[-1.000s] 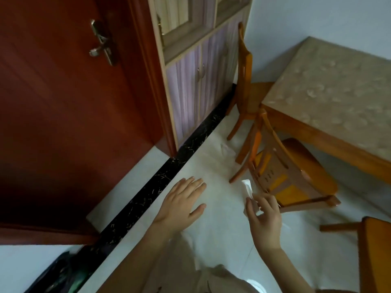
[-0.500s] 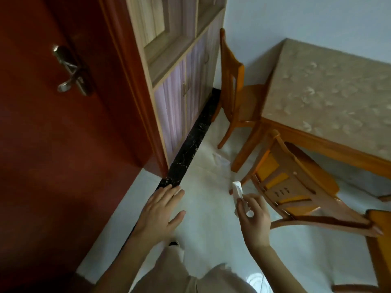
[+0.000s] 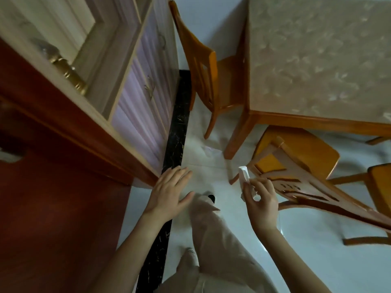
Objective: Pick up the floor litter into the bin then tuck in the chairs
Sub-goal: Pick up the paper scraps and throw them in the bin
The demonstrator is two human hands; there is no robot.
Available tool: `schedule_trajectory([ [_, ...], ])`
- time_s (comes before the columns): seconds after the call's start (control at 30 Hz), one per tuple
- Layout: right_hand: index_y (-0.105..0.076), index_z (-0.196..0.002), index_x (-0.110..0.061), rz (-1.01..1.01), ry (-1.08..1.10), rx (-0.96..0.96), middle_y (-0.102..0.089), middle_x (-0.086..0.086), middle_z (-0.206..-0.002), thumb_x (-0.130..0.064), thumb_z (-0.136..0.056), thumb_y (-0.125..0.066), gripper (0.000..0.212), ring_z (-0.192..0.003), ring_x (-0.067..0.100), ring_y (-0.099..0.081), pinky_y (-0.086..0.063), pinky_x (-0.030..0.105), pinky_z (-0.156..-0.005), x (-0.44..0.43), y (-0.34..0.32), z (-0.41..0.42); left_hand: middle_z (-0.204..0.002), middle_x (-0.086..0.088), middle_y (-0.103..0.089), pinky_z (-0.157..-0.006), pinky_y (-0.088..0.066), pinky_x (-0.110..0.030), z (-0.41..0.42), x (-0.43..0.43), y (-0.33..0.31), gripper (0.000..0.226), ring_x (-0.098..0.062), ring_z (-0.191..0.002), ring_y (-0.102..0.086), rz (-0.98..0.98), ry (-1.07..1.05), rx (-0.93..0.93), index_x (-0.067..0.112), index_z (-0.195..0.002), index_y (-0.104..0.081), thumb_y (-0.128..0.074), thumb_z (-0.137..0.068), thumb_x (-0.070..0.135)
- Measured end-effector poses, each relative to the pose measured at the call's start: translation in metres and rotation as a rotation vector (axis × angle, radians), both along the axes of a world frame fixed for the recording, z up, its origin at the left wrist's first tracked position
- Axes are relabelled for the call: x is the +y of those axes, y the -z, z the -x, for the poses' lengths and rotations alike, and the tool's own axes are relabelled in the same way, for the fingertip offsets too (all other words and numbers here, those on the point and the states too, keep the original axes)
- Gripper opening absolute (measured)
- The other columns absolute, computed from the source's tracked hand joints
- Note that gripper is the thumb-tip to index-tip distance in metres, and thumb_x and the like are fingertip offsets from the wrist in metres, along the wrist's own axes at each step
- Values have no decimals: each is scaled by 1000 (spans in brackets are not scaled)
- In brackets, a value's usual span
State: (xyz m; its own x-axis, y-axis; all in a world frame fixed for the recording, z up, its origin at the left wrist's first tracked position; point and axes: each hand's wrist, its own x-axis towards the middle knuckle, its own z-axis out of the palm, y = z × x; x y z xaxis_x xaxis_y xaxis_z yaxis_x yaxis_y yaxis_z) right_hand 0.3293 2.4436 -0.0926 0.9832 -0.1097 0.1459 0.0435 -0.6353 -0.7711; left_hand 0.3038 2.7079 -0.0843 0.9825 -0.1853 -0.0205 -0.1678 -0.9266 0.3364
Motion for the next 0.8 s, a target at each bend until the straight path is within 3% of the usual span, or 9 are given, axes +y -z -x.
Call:
schedule_trajectory([
  [0.23,-72,-94,-6,-13,51,94,-58,-1,-95,-9,-88,-71,7,-79,13,-56,-55,42,-59,27,61,-121,-143,-1,-49,-113,-23,-33,-143,19,43,58,-17,-135,-36,-13,36,48,16,-139,-49,-42,-93,49],
  [0.4,-72,-92,-5,-13,136,140,-60,0,-94,-10,-89,-70,6,-79,19,-59,-55,43,-62,53,131,-192,-139,-4,-52,-114,-23,-30,-243,25,118,55,-17,-132,-37,29,117,49,12,-136,-53,-44,-93,46],
  [0.47,-72,-92,-4,-51,182,161,-60,0,-96,-8,-88,-70,6,-79,17,-58,-56,36,-62,65,169,-215,-137,-5,-54,-114,-26,-32,-279,25,166,54,-19,-130,-41,56,155,50,10,-134,-54,-47,-93,44],
  [0.6,-70,-94,-3,-15,215,167,-59,1,-96,-7,-85,-73,11,-78,15,-56,-45,8,-65,79,283,-253,-137,-5,-54,-111,-32,-39,-336,23,297,56,-22,-129,-45,43,266,57,10,-135,-53,-49,-91,45],
  [0.67,-70,-97,-4,-26,251,192,-58,-2,-97,-10,-86,-72,12,-79,14,-56,-48,11,-63,83,353,-267,-136,-5,-54,-111,-33,-40,-358,22,371,57,-22,-128,-45,37,335,56,11,-135,-52,-47,-91,46],
  [0.8,-71,-93,-5,-20,281,140,-57,-2,-94,-10,-88,-69,7,-78,12,-54,-52,36,-60,87,493,-287,-134,-2,-55,-111,-31,-35,-393,22,518,56,-21,-126,-46,36,355,28,13,-134,-52,-51,-87,45],
])
